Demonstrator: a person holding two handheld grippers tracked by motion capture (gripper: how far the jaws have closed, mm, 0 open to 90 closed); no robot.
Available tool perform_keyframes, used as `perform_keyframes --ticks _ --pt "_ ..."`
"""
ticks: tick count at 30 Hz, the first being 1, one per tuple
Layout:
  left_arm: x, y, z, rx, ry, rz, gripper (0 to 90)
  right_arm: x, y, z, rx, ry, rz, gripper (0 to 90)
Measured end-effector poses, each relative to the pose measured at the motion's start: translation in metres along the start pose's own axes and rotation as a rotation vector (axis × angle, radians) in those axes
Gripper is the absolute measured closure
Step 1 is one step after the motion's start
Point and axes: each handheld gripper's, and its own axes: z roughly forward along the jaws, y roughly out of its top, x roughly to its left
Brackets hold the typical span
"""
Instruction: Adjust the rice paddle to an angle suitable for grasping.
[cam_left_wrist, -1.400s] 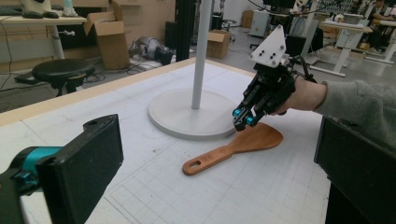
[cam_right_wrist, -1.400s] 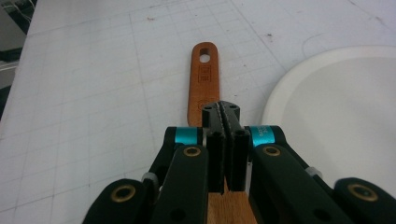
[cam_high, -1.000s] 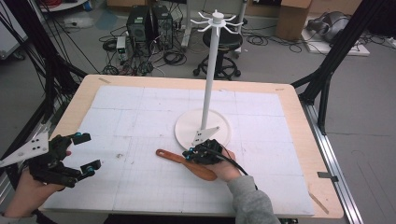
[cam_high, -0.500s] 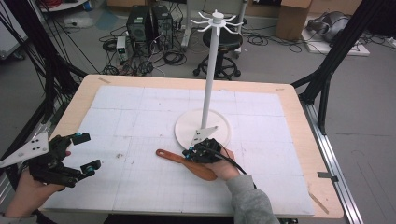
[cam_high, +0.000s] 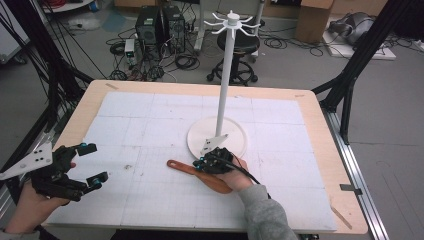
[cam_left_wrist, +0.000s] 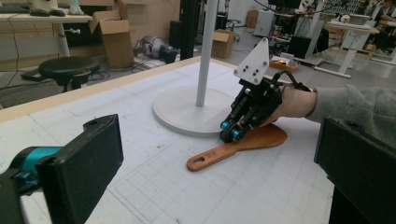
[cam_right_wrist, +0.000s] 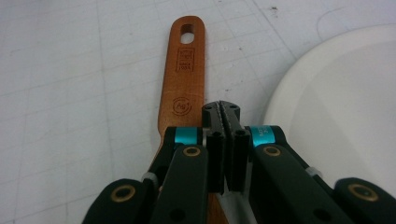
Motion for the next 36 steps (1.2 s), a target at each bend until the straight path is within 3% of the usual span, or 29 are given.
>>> perform_keyframes --ticks 5,13,22,36 --pt "0.0 -0.001 0.0 0.001 0.001 -0.001 1.8 0.0 -0.001 -0.002 0.008 0.008 -0.008 89.3" --pt "0.001 -0.001 -0.002 -0.001 0.004 -0.007 1.8 0.002 -0.003 -0.006 0.028 0.023 0.028 89.4" --pt "0.001 -0.001 -0.003 0.0 0.003 -0.005 1.8 0.009 -0.013 -0.018 0.048 0.039 0.017 89.4" --pt "0.001 -0.001 -0.004 -0.003 0.004 -0.005 1.8 0.015 -0.023 -0.027 0.036 0.037 0.045 89.5"
